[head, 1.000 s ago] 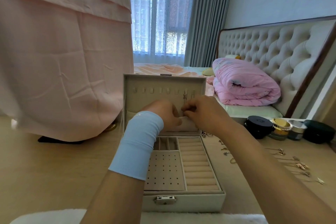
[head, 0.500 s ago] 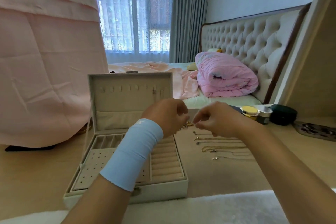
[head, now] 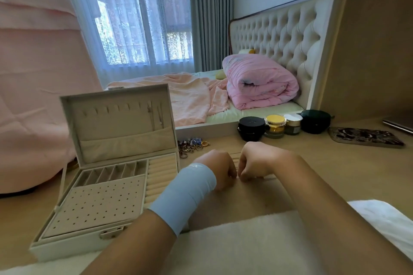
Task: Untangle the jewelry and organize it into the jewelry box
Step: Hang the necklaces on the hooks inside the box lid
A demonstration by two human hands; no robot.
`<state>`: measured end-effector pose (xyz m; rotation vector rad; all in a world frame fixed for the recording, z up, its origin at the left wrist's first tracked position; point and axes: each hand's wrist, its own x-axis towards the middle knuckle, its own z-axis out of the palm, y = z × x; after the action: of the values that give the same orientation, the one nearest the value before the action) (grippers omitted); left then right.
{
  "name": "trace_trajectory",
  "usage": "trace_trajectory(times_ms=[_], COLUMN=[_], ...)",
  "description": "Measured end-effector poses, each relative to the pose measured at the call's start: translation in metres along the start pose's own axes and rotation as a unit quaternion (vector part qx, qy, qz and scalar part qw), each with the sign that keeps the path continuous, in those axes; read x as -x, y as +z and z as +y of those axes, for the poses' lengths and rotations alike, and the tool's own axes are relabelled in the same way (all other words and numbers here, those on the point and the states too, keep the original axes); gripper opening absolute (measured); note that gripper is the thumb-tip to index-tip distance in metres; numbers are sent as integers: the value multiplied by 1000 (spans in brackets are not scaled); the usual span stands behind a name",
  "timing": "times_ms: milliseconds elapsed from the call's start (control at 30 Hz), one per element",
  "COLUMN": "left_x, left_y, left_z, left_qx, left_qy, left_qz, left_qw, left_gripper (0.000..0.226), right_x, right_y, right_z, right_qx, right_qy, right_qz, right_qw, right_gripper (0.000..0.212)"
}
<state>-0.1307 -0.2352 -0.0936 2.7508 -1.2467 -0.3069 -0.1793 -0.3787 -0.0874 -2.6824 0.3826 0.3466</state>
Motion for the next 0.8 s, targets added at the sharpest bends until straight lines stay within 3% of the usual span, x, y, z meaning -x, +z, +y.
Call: trace_trajectory(times_ms=[267, 433, 633, 800], left_x=[3, 8, 20, 35], left_y=[2, 6, -7, -24], left_z=[5, 6, -18, -34], left_qx=[-70, -146, 77, 335], left_qy=[-14, 1, -20, -39], left_qz=[27, 70, 134, 144], left_qw=[997, 987, 988, 930], left_gripper=[13, 22, 7, 4], right_x=[4, -1, 7, 24], right_y=[-4, 1, -3, -14], right_z=[0, -2, -7, -17], right_qx=[1, -14, -77, -174], right_qy=[4, -14, -71, -129], right_qz=[-48, -39, -46, -54], right_qw=[999, 999, 993, 975], right_gripper=[17, 20, 13, 18])
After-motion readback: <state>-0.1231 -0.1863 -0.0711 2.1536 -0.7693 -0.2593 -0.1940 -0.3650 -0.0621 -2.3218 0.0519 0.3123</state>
